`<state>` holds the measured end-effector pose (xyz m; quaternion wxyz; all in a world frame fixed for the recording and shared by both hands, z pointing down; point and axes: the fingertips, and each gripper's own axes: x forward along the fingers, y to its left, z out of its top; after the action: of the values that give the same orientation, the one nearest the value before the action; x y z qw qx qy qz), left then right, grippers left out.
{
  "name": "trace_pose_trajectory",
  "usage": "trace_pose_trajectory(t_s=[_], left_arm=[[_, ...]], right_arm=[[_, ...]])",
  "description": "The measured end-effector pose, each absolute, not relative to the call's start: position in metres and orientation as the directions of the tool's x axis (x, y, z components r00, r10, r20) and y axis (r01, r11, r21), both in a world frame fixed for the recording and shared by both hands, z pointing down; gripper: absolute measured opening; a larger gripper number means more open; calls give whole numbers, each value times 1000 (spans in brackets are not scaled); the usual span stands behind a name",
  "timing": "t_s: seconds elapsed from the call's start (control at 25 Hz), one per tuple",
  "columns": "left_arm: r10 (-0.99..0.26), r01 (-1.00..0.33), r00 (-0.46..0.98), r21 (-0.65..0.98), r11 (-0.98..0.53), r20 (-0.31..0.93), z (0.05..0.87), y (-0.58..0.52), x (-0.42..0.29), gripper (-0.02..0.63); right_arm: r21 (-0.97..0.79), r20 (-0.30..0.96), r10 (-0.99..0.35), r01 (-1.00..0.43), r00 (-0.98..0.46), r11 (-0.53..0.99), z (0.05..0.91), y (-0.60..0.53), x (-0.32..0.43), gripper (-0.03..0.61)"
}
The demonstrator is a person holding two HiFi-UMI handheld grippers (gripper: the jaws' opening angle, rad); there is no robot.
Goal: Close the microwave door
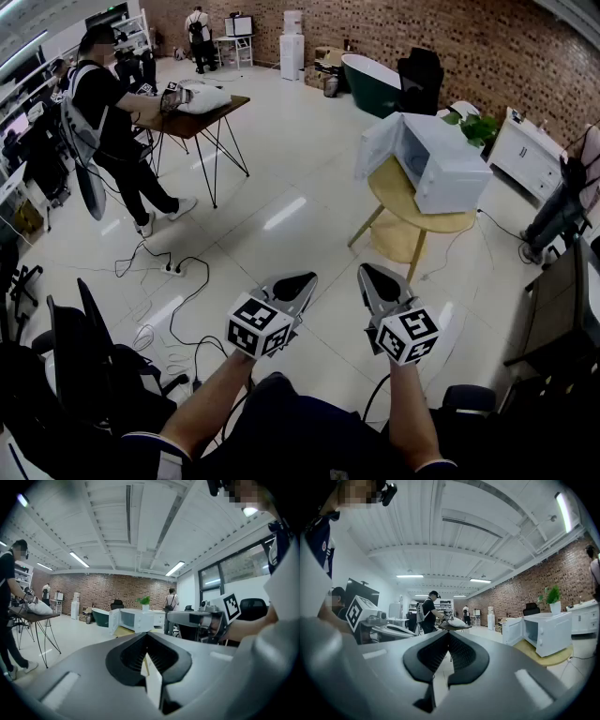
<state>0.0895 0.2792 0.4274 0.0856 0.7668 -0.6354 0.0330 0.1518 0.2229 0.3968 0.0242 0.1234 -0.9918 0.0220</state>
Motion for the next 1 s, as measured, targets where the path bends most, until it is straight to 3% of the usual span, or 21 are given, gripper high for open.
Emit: trace_pose_trajectory(t_s=[1.0], left_arm=[[-949,-956,281,125,-264,146,428,120,-23,8]], right_arm=[[-38,82,-336,-340,-938,940,398,73,49,2]])
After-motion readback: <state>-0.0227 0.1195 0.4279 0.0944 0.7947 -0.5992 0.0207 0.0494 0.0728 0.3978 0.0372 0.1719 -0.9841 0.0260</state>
